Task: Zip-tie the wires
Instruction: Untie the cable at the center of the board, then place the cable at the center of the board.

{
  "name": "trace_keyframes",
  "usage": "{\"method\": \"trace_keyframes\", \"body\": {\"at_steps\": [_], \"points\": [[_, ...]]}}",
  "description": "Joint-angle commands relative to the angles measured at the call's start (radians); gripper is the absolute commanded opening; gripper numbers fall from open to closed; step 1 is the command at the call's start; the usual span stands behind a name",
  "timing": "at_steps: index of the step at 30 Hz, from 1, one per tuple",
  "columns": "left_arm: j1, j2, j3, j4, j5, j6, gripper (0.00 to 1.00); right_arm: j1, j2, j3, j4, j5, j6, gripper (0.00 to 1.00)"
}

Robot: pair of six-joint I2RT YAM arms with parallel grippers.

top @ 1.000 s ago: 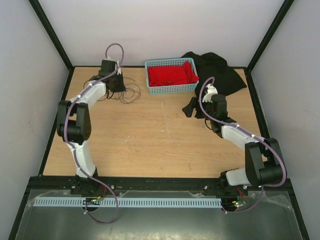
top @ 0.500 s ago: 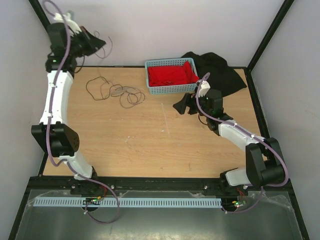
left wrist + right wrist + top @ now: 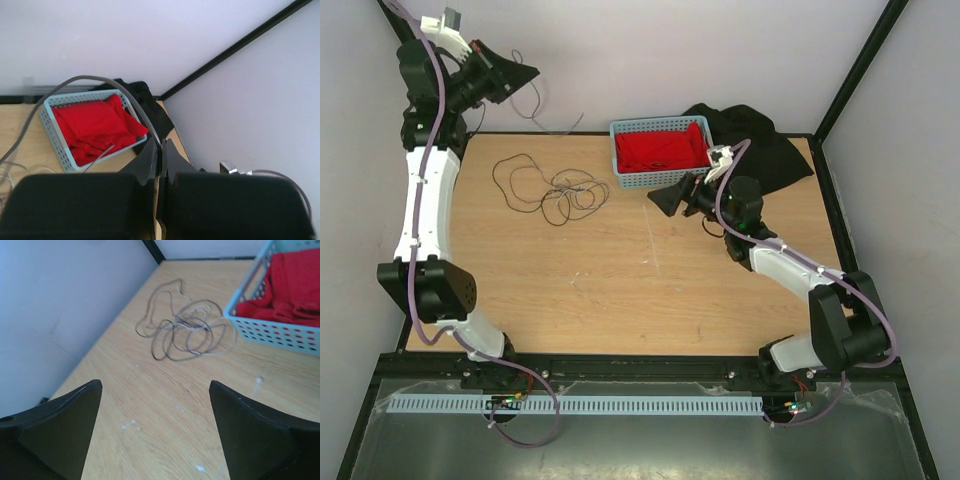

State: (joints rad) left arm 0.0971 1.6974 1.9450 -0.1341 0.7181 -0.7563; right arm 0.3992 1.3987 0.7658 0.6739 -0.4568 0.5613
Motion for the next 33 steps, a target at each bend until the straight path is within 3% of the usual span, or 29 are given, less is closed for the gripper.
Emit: {"method": "trace_keyframes", "body": {"at_steps": [1,7,14,21,33], "points": [[-0.013,-0.134,-0.128,0.120,0.034,-0.071,0.00,0.009,0.012,-0.012,0.250,0.025,0.252,0.99],[-0.115,-0.297,-0.430,0.261,-0.060,-0.107,0.00,0.091,0.085,-0.032,0.482,0.061,0.525,0.99],[-0.242,-0.452,-0.676,0.320,-0.211,-0.094,0.00,0.211,0.136,-0.043,0.581,0.170,0.596,0.99],[-0.352,-0.525,-0.797,0.360,-0.295,-0.098,0.00,0.234,0.199,-0.069,0.692,0.225,0.683,0.99],[-0.445,-0.543,-0.842,0.370,-0.349,-0.101,0.00,0.238,0.259,-0.031,0.631,0.303,0.620,0.99]]}}
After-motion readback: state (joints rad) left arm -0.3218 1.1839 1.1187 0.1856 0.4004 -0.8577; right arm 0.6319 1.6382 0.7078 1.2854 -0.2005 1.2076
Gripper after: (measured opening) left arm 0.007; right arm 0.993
